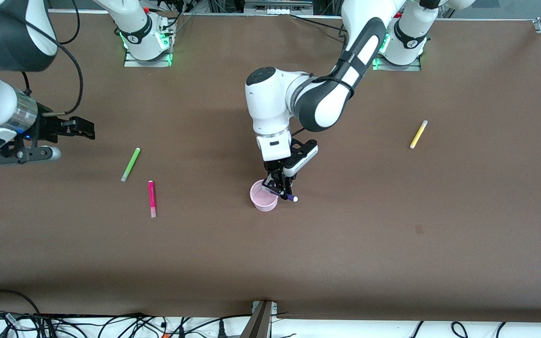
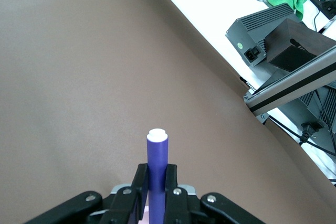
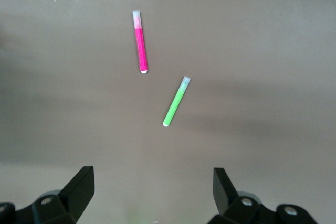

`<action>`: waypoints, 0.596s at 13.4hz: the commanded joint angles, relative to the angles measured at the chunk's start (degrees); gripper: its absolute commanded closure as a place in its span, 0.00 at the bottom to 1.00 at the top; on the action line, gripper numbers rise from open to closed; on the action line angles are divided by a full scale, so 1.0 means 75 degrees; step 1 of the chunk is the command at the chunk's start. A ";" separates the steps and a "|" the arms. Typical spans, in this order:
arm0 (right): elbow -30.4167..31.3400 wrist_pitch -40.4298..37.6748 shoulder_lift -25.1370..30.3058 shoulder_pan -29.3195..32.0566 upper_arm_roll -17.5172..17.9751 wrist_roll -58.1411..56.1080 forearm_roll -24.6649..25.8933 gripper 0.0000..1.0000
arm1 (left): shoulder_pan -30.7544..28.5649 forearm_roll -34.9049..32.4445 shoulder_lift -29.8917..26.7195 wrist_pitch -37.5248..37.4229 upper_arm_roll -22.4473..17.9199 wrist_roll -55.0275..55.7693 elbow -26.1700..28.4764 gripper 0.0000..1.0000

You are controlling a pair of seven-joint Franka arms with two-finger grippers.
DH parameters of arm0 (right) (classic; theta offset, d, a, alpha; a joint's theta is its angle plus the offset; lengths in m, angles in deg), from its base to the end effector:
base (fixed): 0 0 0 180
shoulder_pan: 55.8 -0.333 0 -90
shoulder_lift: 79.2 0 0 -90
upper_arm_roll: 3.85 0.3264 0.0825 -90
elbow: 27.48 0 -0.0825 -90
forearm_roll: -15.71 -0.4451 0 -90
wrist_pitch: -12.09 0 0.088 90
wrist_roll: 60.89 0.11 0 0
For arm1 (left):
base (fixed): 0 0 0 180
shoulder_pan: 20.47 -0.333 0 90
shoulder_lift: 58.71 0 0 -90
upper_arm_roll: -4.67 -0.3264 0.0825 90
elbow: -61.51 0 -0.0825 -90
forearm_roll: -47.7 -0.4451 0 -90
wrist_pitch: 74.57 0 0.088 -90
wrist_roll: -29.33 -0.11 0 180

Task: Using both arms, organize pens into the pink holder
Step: 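Carry the blue marker into the pink holder while the right gripper reaches out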

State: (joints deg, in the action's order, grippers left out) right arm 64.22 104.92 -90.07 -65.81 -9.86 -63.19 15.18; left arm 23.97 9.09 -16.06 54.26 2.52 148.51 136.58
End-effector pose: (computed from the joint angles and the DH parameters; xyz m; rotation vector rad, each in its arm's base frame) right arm 0.6609 0.0517 0.4990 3.1127 0.1697 -0.2637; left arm 0.6182 -0.5465 0.2989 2.5949 1.3293 0.9136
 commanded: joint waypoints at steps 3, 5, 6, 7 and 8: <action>-0.0038 0.0664 -0.0623 -0.0001 0.0028 -0.0256 0.0046 0.00 | 0.0356 -0.0639 0.0546 -0.0103 -0.0405 0.0187 -0.0528 1.00; -0.0027 0.1132 -0.1033 -0.0025 0.0075 -0.0442 -0.0070 0.00 | 0.0356 -0.0664 0.0839 -0.0115 -0.0416 0.0176 -0.0809 1.00; -0.0027 0.1471 -0.1313 -0.0037 0.0086 -0.0455 -0.0326 0.00 | 0.0403 -0.0664 0.0910 -0.0115 -0.0451 0.0164 -0.0857 1.00; -0.0015 0.1868 -0.1664 -0.0037 0.0086 -0.0467 -0.0538 0.00 | 0.0484 -0.0664 0.0911 -0.0115 -0.0544 0.0164 -0.0858 1.00; -0.0003 0.2244 -0.1992 -0.0037 0.0086 -0.0467 -0.0633 0.00 | 0.0624 -0.0664 0.0969 -0.0115 -0.0719 0.0164 -0.0858 1.00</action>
State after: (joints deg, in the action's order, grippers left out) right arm 64.90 117.84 -100.52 -66.10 -9.21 -65.63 12.46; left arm 26.39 5.76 -10.81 54.25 -0.37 148.63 133.02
